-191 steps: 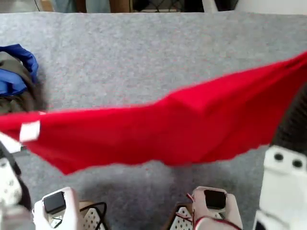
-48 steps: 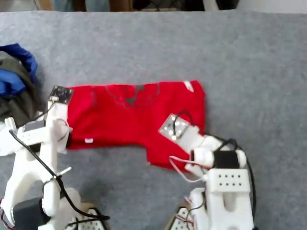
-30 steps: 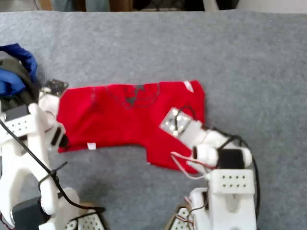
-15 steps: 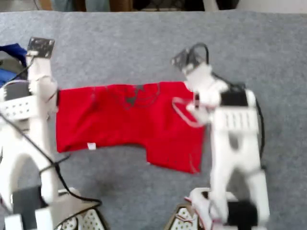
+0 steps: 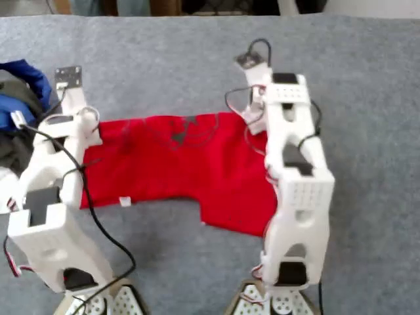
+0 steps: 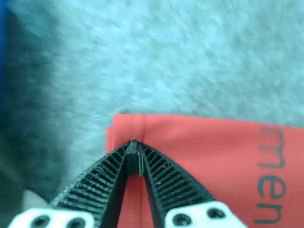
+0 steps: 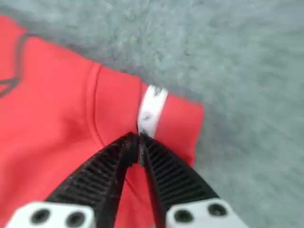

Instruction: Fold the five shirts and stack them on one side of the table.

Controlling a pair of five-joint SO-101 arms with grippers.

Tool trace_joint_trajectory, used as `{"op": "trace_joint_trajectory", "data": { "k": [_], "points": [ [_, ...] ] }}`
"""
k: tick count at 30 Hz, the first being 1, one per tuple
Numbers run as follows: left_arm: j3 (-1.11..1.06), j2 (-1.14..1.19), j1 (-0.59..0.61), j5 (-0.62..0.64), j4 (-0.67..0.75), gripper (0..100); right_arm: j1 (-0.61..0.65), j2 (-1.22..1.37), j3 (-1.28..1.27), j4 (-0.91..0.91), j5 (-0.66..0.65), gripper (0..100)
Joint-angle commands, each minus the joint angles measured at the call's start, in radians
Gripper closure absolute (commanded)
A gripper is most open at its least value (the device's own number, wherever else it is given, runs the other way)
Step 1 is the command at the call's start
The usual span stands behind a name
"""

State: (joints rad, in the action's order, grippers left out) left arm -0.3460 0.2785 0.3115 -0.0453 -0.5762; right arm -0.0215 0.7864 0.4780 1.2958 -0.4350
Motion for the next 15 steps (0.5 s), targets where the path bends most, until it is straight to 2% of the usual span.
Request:
{"op": "trace_joint_trajectory", "data": {
  "k": [1,10,15],
  "points": [
    [0.071,0.005,0.036,0.035,-0.02,97,-0.052,0.117,0.243,0.104,0.003,98.1],
    [0.088,0.018,0.061,0.035,-0.018,97,-0.107,0.286,0.533,0.247,0.0,98.4],
    [0.202,0.018,0.061,0.038,-0.041,97,-0.106,0.305,0.657,0.351,-0.002,98.4]
  ]
}}
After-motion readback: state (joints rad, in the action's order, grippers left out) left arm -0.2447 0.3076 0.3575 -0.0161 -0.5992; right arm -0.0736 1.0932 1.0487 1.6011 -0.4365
